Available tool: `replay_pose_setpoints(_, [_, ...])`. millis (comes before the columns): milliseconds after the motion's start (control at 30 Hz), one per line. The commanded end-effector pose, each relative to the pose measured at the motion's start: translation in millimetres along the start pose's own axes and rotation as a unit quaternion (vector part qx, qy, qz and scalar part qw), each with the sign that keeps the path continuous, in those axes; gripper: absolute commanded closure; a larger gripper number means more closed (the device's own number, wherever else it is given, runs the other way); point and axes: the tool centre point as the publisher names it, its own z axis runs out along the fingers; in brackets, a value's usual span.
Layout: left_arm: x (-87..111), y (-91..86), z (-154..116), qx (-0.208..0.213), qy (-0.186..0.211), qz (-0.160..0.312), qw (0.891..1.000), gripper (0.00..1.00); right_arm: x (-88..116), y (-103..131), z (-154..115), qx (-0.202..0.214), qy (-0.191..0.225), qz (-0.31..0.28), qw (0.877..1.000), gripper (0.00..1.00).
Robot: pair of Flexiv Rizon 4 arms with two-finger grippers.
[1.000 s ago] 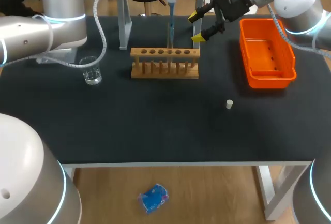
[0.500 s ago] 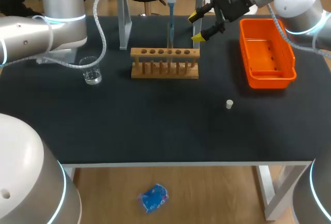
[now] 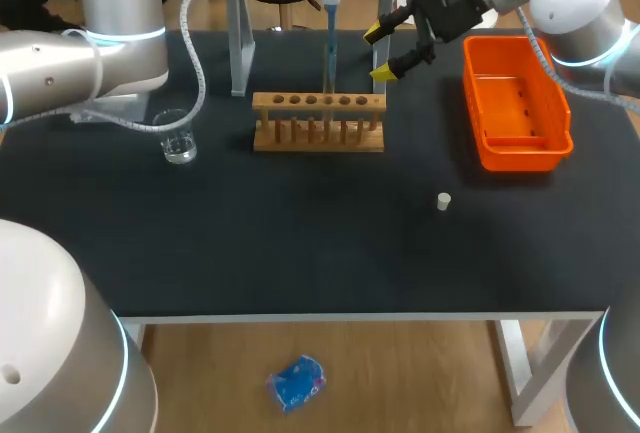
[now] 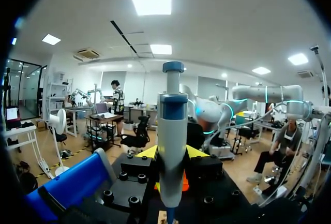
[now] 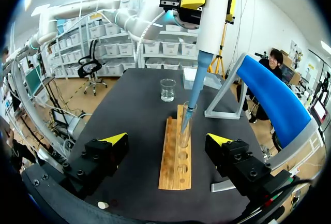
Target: Invert the test tube, pick up the pipette, mount the tip to pipette, aspirate from beaker and dispense into the tube, eject the tip, return the pipette, and cap with the stopper.
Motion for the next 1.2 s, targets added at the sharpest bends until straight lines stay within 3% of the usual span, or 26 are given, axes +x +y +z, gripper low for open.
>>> replay_pose_setpoints(33, [0.7,-0.4,0.3,0.0,-0.001,0.0,1.0,1.0,-0.7,-0.4,-0.5,0.0,0.001,0.0,1.0,0.0])
replay_pose_setpoints(267, [0.7,-0.4,0.3,0.0,-0.001,0.0,1.0,1.0,-0.7,-0.4,-0.5,0.0,0.001,0.0,1.0,0.0])
replay_pose_setpoints(633, [0.7,-0.4,0.3,0.0,-0.001,0.0,1.0,1.0,-17.0,28.0,-51.0,-0.035,0.002,-0.021,0.999,0.0])
replay_pose_setpoints(1200, [0.7,-0.4,0.3,0.0,-0.001,0.0,1.0,1.0,-31.6,110.7,-131.1,-0.094,-0.009,-0.073,0.993,0.0])
